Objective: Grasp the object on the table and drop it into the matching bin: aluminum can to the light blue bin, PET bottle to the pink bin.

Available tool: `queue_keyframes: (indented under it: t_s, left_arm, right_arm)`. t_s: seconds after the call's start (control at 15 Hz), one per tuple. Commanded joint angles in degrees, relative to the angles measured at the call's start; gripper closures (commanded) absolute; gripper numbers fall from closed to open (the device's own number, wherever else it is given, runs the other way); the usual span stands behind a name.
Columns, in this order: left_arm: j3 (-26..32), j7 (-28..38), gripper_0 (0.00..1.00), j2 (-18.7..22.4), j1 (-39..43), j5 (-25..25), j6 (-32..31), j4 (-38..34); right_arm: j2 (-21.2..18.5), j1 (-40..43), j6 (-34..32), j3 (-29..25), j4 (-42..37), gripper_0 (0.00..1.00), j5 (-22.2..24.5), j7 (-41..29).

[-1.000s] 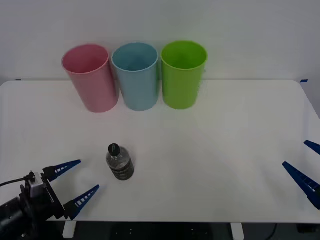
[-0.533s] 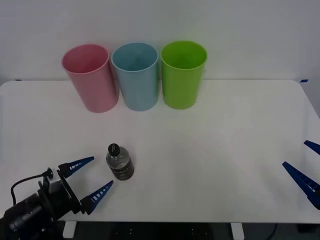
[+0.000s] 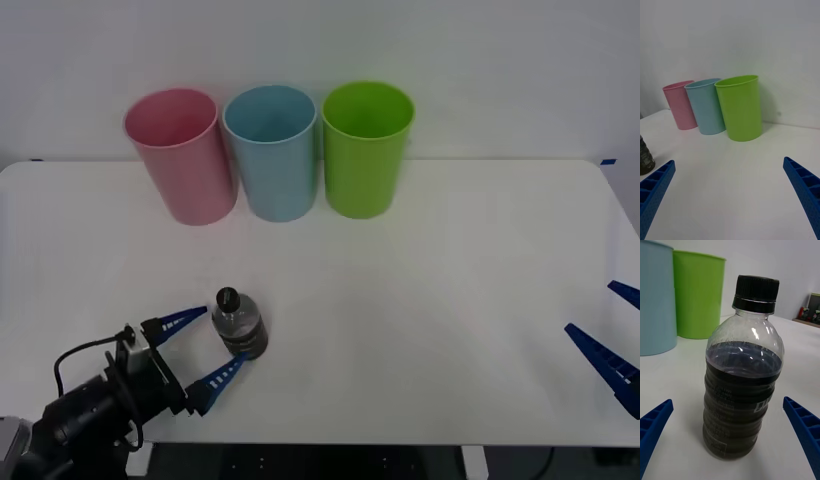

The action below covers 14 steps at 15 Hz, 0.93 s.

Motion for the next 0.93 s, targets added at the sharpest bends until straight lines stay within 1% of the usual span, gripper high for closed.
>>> queue_keyframes:
  t_s: [0.07,0.47,0.67,0.93]
  left_arm:
    - [0.05,0.04,0.00,-1.37,-0.68,-1.32,0.54,0.11]
    - [0.14,0.04,0.00,-3.22,-2.27,-3.61,1.42,0.64]
    - [0.14,-0.48,0.00,-3.22,-4.46,-3.69,1.42,3.54]
    - [-0.04,-0.48,0.00,-3.22,-4.64,-3.69,1.42,3.63]
  right_arm:
    - [0.00,0.00,0.00,0.00,0.00,0.00,0.00,0.00]
    - [0.00,0.00,0.00,0.00,0.00,0.00,0.00,0.00]
    - [0.00,0.00,0.00,0.00,0.00,0.00,0.00,0.00]
    - [0.00,0.00,0.00,0.00,0.00,0.00,0.00,0.00]
